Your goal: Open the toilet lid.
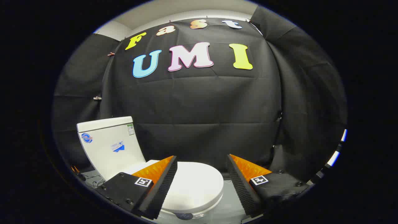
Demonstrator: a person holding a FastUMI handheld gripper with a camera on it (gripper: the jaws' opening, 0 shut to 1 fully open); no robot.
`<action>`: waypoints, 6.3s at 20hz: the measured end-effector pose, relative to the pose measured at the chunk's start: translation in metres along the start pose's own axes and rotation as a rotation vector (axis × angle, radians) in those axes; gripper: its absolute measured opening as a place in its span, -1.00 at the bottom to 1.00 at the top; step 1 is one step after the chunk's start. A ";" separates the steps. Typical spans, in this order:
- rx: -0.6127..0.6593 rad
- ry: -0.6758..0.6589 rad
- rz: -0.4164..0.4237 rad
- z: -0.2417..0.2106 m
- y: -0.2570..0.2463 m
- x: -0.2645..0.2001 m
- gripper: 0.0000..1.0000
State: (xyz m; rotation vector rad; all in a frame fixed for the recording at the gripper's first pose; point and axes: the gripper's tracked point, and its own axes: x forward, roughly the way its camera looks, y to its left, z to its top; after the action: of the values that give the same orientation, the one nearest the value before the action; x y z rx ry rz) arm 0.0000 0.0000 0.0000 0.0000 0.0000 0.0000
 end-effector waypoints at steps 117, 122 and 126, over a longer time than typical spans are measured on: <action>0.644 0.521 -0.113 -0.056 0.131 -0.030 -0.89; 0.543 0.516 -0.095 -0.037 0.155 -0.026 -0.89; 0.458 0.504 -0.109 -0.020 0.179 -0.023 -0.89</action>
State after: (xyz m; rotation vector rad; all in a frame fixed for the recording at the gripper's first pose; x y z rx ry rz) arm -0.0227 0.1786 -0.0203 0.4580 0.5040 -0.1089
